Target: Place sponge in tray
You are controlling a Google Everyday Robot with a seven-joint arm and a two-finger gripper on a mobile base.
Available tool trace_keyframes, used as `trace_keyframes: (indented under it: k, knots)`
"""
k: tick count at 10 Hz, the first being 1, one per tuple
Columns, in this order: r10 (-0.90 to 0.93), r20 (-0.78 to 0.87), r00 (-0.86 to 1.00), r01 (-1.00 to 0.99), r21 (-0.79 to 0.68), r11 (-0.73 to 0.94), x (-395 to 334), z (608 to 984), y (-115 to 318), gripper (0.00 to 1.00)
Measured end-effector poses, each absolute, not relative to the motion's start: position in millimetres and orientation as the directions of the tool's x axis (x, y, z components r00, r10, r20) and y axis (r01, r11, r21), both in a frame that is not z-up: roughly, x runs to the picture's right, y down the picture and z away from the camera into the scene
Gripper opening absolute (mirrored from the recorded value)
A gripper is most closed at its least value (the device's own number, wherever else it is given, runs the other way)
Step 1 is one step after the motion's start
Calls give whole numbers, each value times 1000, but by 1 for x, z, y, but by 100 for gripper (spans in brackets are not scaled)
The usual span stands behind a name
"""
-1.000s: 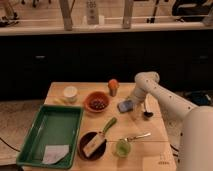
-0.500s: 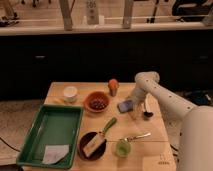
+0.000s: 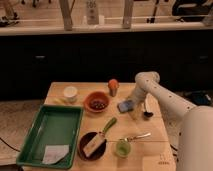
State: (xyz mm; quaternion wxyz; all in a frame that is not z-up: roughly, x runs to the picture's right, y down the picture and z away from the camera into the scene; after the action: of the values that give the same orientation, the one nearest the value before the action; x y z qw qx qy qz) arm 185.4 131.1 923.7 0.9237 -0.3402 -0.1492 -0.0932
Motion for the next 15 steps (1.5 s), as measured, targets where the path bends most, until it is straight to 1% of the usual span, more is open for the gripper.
trace_keyframes:
  k: [15]
  knots:
    - [-63,341,938,270,-605,749,188,927,131,80]
